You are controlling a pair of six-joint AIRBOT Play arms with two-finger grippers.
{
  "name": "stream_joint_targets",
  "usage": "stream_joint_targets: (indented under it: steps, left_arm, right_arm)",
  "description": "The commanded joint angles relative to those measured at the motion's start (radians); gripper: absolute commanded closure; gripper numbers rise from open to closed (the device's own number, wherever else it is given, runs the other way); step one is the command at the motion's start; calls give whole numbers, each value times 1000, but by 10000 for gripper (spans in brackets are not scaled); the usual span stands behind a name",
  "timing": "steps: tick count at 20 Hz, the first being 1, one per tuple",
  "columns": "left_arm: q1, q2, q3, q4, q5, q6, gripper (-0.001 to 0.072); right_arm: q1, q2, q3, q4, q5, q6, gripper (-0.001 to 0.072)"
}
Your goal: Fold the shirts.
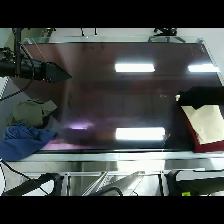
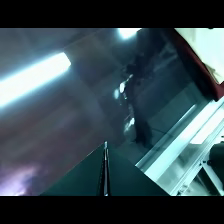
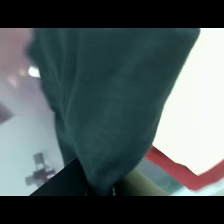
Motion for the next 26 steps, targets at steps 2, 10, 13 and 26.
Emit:
stream_joint_targets:
  steps: [2,10,13,26]
  left_arm:
    - [0,-1,0,0,-20,13,691]
    - [0,-1,0,0,-45,18,691]
    - [0,-1,0,0,-44,18,690]
    - [-8,22,-38,-4,-25,-55,691]
  right_arm:
    - [-5,16,-79,-85,56,65,688]
    - [-6,106,-492,-229,56,65,402]
    - [-5,90,-564,-227,46,55,132]
    - [289,180,-575,193,-313,-45,487]
